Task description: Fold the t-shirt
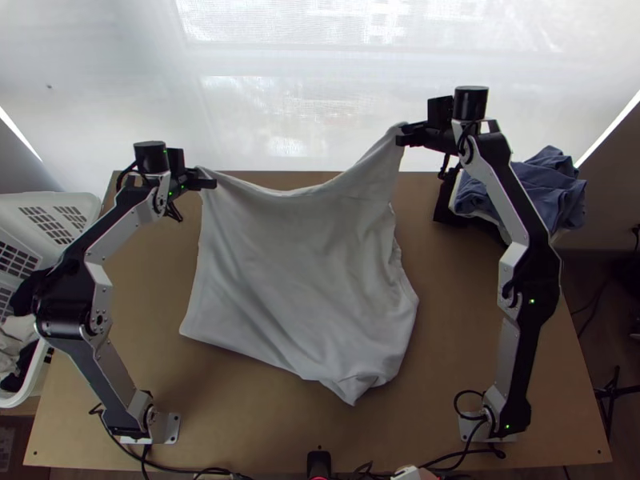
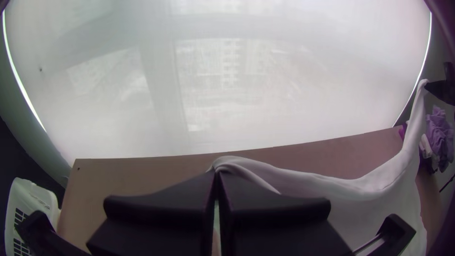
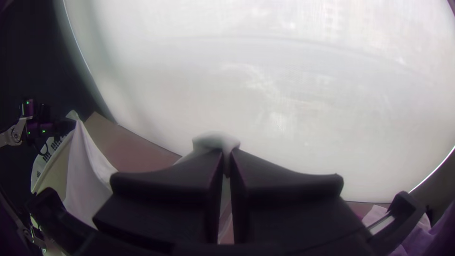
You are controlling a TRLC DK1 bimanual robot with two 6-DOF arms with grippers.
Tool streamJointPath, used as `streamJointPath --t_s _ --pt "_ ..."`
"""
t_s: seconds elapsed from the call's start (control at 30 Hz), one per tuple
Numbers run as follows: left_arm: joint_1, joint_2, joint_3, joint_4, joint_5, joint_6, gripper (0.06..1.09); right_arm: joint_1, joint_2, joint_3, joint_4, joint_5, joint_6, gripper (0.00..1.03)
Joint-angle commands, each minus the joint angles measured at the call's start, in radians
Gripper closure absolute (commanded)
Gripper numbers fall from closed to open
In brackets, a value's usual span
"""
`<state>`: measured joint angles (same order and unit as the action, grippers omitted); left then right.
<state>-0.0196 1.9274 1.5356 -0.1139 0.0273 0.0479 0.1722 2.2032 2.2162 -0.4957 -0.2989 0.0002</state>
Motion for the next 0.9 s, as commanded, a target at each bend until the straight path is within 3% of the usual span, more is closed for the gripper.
streamJointPath --t_s 0.0,0.4,0.87 --pt "-0.026 0.177 0.173 -0.013 0.002 0.0 1.05 -0.011 0.113 0.108 0.036 0.044 0.004 1.0" --pt "-0.019 0.364 0.357 -0.033 0.0 0.05 1.05 -0.023 0.171 0.108 0.14 0.11 -0.009 1.0" --pt "0.003 0.41 0.368 -0.072 0.002 0.135 1.05 0.015 0.184 0.019 0.095 0.107 0.003 1.0"
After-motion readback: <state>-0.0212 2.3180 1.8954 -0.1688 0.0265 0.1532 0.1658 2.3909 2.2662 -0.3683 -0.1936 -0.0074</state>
